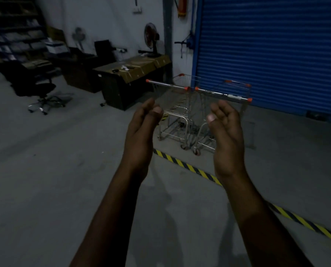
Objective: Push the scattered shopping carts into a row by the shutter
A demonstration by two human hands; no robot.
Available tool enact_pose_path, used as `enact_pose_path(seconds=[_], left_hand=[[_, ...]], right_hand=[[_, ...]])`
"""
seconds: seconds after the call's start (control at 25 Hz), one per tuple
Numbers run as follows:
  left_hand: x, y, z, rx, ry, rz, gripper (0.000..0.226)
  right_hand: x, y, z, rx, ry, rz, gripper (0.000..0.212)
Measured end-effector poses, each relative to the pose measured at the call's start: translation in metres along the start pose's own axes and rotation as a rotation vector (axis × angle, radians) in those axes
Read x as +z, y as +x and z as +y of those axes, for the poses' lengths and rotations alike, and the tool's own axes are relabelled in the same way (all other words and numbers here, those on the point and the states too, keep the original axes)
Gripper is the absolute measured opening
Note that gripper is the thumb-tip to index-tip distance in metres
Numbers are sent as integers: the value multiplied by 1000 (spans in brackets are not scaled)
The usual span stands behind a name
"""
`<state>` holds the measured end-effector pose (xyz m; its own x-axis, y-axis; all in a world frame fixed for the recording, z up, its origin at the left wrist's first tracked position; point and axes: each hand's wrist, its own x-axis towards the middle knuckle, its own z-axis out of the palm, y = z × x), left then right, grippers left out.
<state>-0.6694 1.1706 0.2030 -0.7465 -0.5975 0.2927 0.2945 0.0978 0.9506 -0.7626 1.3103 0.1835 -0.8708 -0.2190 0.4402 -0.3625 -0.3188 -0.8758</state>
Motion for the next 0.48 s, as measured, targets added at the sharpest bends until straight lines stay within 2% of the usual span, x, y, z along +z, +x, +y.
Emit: enact_pose_path(seconds=[0.2, 0.32, 0.48], left_hand=[[-24, -124, 32, 14, 42, 150, 64], [-38, -201, 46, -25, 76, 199, 70], [-66, -282, 77, -48, 121, 295, 69]], right_hand=[[-14, -99, -44, 39, 105, -118, 60], [-22, -158, -65, 84, 192, -185, 56], [-10, -230, -100, 192, 281, -189, 54]])
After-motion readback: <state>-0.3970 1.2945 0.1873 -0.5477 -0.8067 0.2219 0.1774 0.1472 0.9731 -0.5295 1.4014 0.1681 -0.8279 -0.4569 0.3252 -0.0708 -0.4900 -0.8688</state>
